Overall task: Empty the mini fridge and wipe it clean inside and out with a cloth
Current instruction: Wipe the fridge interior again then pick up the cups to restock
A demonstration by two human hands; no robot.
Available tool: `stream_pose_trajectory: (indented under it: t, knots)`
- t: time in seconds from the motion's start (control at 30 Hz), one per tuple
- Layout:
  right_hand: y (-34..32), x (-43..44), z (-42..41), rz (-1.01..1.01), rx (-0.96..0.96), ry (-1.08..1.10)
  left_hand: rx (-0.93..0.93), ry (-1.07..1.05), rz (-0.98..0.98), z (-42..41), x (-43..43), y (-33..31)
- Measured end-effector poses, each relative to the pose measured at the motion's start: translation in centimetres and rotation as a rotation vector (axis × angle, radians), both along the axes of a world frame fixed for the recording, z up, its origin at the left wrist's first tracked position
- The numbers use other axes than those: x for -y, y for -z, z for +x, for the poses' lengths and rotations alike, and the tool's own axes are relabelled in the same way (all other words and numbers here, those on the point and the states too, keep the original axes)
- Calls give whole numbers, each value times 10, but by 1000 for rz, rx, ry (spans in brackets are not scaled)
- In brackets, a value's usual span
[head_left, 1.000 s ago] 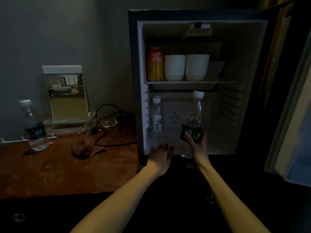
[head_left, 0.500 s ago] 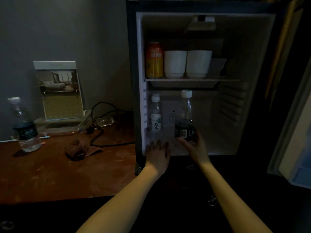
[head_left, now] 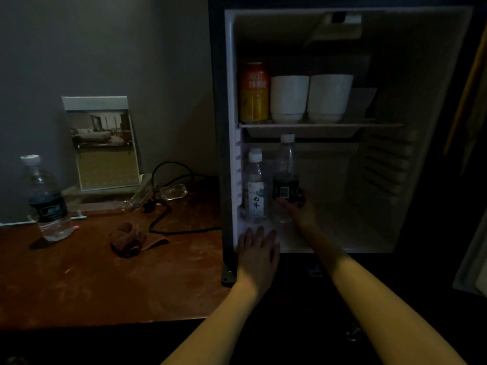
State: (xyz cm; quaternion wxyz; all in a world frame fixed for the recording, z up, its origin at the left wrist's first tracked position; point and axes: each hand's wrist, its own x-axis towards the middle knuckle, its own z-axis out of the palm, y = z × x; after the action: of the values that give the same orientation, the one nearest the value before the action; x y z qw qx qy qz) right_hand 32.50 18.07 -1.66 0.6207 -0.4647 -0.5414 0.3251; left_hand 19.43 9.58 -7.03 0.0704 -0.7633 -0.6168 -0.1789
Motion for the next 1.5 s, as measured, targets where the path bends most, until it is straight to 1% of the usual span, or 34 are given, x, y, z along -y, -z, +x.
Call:
stream_pose_trajectory:
  t: [0.17,0.33,0.47,0.57,0.7,0.83,0.93,1.03,1.1,1.17,1.23,1.27,1.37,1.43,1.5]
  knots:
    - [-4,-13,-1,15,4,-41,46,-11,20,1,-1,4]
    - [-8,-24,-12,-7,-7,-14,83,-47,54,2,-3,8]
    - [-9,-32,-14,-19,-25,-50,142,-26,60,3,-2,7]
    - [-4,-35,-12,-24,-21,-92,148,-19,67,2,-3,7]
    - [-5,-32,-13,-16,-22,-100,164,-17,130,2,-4,11]
    - [-3,-32,-11,-28,-19,-123,135,-13,129,2,-2,9]
    - [-7,-33,-11,-64,28,-131,127,-19,147,2,-3,12]
    - [-11,-35,-6,-161,87,-171,94,-1,100,-2,-3,9]
    - [-8,-34,-1,-253,124,-116,21,19,74,-6,-4,4]
    - [-3,-25,2,-297,136,-26,0,68,55,-9,-3,-1]
    - [2,-13,4,-273,135,1,18,112,-4,-13,5,-9]
    - [3,-3,5,-255,165,-7,57,133,-16,-15,10,-12]
    - [14,21,6,-188,360,-1,100,237,102,-28,27,-10]
    - [23,40,2,-175,465,-6,82,245,-22,-39,39,-12]
    - [29,58,-7,-136,544,-21,96,220,-55,-50,53,-12]
